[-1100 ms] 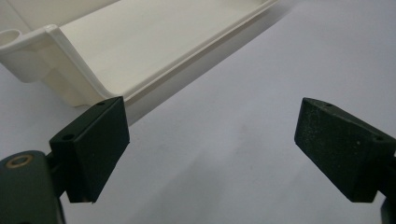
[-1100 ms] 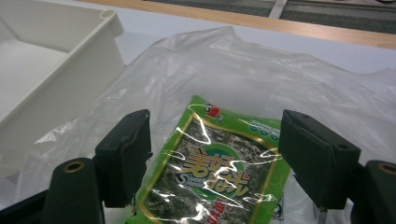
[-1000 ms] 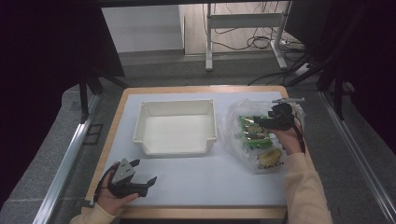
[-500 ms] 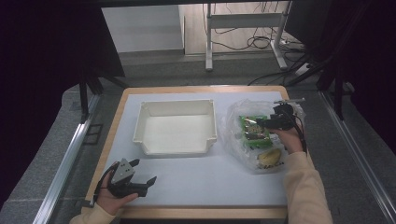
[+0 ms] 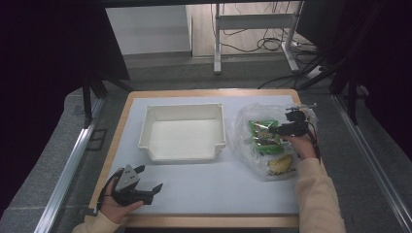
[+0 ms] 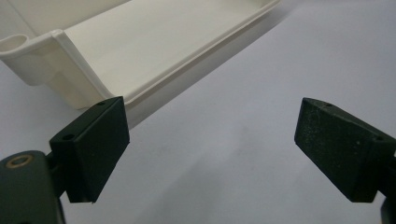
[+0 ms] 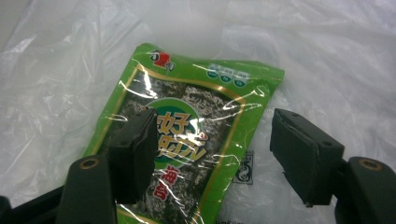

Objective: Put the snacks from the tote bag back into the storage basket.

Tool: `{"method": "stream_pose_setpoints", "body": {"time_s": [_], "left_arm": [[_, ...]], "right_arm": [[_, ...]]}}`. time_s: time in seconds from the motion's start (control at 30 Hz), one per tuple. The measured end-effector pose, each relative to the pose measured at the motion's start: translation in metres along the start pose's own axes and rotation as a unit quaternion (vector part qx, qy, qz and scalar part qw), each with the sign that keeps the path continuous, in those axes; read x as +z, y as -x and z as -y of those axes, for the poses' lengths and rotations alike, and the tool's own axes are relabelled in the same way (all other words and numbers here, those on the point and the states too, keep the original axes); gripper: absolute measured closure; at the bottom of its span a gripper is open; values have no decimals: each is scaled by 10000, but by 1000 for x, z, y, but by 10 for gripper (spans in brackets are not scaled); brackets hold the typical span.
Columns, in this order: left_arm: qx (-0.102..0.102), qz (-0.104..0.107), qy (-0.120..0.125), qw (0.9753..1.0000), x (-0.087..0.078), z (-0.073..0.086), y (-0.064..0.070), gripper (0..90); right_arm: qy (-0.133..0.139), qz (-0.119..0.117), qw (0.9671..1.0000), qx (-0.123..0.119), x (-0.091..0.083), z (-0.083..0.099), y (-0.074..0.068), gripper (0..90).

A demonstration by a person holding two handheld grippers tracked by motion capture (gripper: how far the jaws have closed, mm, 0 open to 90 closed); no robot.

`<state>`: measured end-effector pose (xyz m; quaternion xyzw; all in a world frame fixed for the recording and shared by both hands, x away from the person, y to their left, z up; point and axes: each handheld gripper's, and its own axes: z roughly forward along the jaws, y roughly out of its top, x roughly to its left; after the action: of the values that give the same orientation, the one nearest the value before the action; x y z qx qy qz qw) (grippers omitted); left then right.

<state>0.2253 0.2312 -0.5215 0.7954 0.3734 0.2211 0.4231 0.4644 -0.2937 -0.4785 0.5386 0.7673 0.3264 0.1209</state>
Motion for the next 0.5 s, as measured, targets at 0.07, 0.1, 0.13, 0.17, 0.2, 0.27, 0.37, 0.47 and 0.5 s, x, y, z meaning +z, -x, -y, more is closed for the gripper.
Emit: {"method": "stream_pose_setpoints", "body": {"time_s": [0.07,0.1,0.13,0.17,0.2,0.27,0.37,0.47,0.5], "left_arm": [[0,-5,8,10000,0,0,0,103],[-1,-5,11,10000,0,0,0,103],[2,-7,9,10000,-1,0,0,103],[2,-8,10,10000,-1,0,-1,103],[1,-8,12,10000,-1,0,0,103],[2,-9,13,10000,-1,0,0,103],[1,-11,12,10000,-1,0,0,103],[-6,-14,23,10000,-1,0,0,103],[0,-13,21,10000,-1,0,-1,103]], "right_arm": [[-45,-39,10000,42,1,1,2,346],[-73,-40,9999,59,1,2,3,355],[-104,-50,9999,60,2,2,3,363],[-139,-54,9999,69,2,3,4,373],[-158,-53,9998,72,3,3,4,387],[-209,-107,9997,86,4,3,4,415],[-366,-122,9992,105,7,4,3,462],[-478,-108,9987,170,10,5,3,514],[-507,-113,9984,200,10,5,4,538]]}}
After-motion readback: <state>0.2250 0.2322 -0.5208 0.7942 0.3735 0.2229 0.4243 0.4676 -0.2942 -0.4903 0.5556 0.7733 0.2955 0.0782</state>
